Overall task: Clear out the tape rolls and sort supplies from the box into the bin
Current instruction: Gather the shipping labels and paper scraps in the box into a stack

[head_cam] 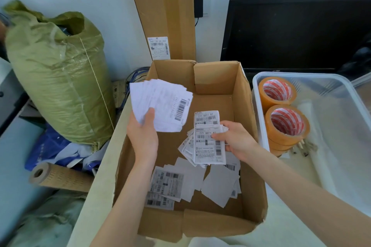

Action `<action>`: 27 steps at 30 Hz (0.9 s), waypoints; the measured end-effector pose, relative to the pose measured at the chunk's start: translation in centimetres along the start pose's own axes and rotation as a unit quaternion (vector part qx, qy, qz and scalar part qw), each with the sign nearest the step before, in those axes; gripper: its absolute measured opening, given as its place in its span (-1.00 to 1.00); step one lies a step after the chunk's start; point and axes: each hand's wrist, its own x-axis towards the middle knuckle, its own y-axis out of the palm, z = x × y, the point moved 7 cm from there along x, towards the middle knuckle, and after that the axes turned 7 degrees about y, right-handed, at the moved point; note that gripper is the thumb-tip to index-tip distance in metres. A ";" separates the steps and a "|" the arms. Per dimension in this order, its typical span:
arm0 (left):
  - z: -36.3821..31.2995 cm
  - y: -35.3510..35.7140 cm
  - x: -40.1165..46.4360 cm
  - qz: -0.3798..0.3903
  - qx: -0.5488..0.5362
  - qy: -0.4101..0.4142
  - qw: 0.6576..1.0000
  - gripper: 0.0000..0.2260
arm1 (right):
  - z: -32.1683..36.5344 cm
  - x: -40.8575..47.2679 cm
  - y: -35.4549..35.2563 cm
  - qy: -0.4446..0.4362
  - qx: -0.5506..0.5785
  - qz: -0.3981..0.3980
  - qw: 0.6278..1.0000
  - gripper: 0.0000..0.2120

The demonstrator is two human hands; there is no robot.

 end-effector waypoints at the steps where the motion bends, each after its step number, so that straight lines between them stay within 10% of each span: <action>1: -0.2 -0.3 0.2 -0.010 -0.007 0.004 1.000 -0.78 | 0.0 0.1 -0.1 -0.002 -0.006 -0.010 1.000 -0.76; 12: 2.8 3.1 -2.1 0.277 0.043 -0.124 0.952 -0.92 | 1.4 -0.7 0.3 -0.075 0.011 -0.004 0.997 -0.84; 21: 4.2 4.7 -2.5 0.283 0.059 -0.116 0.950 -0.86 | 0.8 -0.6 1.7 -0.084 -0.037 0.100 0.991 -0.75; 27: 5.2 5.3 -2.3 0.264 0.084 -0.084 0.957 -0.66 | 3.7 0.5 2.4 -0.193 -0.107 -0.036 0.975 -0.82</action>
